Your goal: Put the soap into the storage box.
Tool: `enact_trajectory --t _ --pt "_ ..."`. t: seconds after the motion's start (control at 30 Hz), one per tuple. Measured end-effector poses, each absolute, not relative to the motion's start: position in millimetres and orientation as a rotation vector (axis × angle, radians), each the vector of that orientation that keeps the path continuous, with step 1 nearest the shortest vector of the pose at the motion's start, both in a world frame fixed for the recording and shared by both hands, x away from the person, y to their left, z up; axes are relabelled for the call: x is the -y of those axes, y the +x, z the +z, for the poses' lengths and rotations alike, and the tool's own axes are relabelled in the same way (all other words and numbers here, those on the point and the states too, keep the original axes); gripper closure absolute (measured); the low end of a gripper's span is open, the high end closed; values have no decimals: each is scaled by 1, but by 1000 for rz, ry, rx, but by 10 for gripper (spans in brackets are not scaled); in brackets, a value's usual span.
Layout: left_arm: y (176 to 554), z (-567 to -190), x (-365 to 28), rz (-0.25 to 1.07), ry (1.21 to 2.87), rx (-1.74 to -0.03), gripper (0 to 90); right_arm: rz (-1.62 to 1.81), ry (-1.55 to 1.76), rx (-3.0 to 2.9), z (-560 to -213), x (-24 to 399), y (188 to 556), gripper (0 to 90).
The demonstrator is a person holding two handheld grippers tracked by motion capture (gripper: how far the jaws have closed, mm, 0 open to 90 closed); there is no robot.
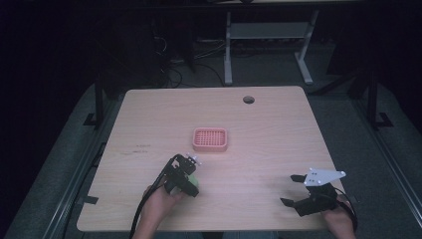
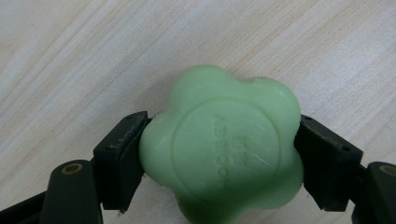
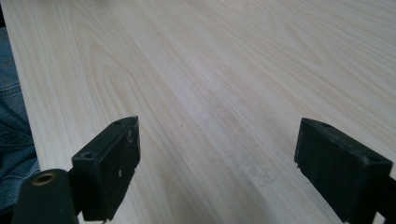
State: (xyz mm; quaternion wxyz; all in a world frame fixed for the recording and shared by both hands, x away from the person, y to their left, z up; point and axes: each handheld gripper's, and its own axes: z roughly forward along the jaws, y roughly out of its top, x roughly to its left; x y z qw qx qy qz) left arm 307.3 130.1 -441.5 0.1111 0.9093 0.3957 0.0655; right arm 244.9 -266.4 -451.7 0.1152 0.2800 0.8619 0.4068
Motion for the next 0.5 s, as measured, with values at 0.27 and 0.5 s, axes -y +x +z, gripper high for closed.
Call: enact_trajectory --t 0.27,0.5 --pt "308 -442 -132 174 2635 -1203 254 1193 826 -2525 -451 266 245 138" --pt "310 -442 -131 152 2646 -1208 261 1193 826 -2525 -451 266 245 138"
